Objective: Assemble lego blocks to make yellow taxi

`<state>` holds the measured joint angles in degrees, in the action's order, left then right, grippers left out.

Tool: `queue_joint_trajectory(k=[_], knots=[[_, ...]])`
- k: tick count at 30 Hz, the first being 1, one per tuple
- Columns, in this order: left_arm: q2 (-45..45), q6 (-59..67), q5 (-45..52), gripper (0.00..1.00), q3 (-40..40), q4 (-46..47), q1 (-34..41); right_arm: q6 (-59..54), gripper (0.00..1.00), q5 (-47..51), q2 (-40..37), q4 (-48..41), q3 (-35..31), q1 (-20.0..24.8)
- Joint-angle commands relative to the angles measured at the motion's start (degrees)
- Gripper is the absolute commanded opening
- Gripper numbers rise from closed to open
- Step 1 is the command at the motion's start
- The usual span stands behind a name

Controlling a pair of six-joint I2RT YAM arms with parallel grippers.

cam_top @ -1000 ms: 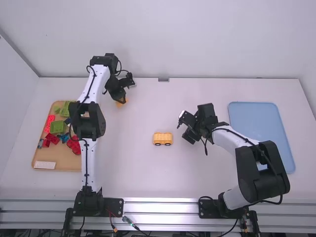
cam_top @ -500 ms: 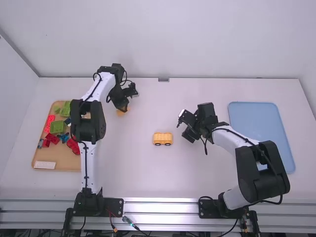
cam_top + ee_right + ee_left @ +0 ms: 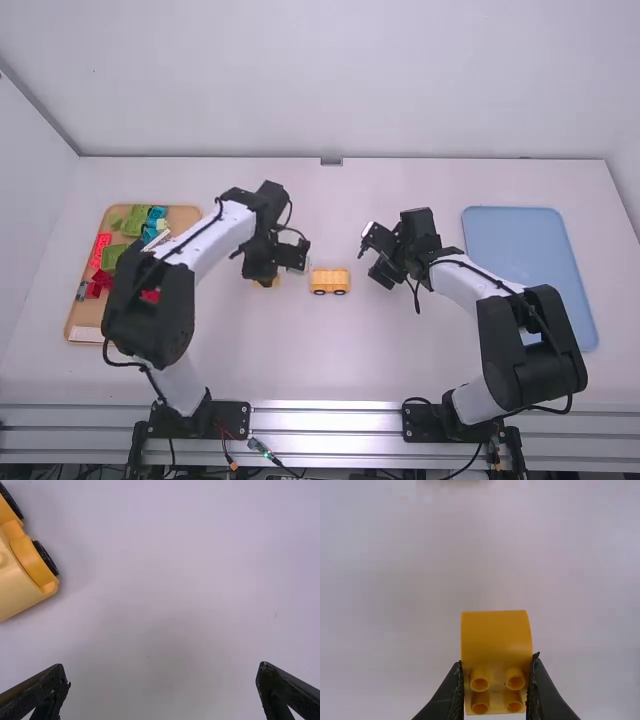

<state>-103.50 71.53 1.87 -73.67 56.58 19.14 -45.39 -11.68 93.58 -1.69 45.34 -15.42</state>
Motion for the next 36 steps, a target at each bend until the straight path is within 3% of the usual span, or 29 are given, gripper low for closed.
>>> queue_joint_trajectory(k=[1,5,12,20,30,31,33,34,36], knots=[[0.3,3.7,-1.3,0.02,2.2,-2.0,1.5,0.2,0.99,-0.5,-0.8,-0.2,-0.3,0.0],[0.3,-1.5,-0.8,0.02,4.1,-8.2,2.2,0.2,0.99,-0.7,-0.8,-0.2,-0.3,0.0],[0.3,0.2,5.5,0.02,9.0,-16.9,0.8,0.1,0.99,-0.8,-0.8,0.0,-0.3,0.0],[-2.9,-4.2,4.1,0.02,11.4,-26.3,0.7,0.2,0.99,-2.0,-0.8,0.0,-0.3,0.0],[-5.5,-4.2,3.1,0.04,9.4,-24.5,0.4,0.2,0.99,-2.0,-0.8,0.0,-0.3,0.0],[-5.5,-4.2,3.3,0.07,9.4,-24.5,0.4,0.2,0.99,-2.0,-0.8,0.0,-0.3,-0.1],[-5.5,-4.2,3.1,0.78,9.4,-24.5,0.4,0.2,0.99,-2.4,-0.8,0.0,-0.3,0.0],[-5.5,-4.2,3.1,0.9,9.4,-24.5,0.5,0.2,0.99,-2.7,-0.8,-0.1,-0.3,0.0],[-5.4,-4.3,3.1,0.99,9.4,-25.2,0.6,0.1,0.99,-3.5,-0.8,0.0,-0.3,0.0]])
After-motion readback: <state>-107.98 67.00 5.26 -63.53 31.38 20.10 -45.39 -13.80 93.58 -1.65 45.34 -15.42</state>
